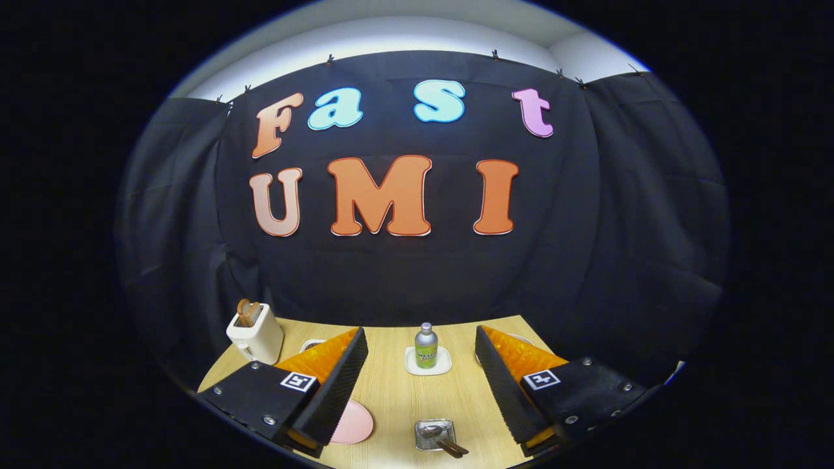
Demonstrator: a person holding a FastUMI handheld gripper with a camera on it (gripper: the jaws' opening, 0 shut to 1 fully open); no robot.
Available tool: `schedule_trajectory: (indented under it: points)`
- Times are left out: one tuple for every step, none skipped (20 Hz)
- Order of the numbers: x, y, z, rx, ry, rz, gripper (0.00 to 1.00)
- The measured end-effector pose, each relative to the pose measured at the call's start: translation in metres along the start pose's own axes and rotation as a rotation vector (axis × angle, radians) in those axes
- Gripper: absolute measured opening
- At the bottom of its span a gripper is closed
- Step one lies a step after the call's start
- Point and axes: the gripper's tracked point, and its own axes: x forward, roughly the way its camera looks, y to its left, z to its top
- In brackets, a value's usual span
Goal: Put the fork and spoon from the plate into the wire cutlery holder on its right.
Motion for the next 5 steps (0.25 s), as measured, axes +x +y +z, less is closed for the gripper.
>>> schedule_trajectory:
  points:
    - [-0.0023, 0.0026, -0.0038, -0.002, 0.008, -0.004, 0.99]
    - [-0.0024, 0.0043, -0.0037, -0.006, 0.012, -0.004, 0.99]
    - [-0.0038, 0.0057, -0.006, -0.009, 0.021, -0.006, 0.99]
    - [-0.0047, 0.0073, -0.0073, -0.008, 0.026, -0.006, 0.99]
    - [-0.0058, 0.01, -0.0077, -0.005, 0.03, -0.003, 0.99]
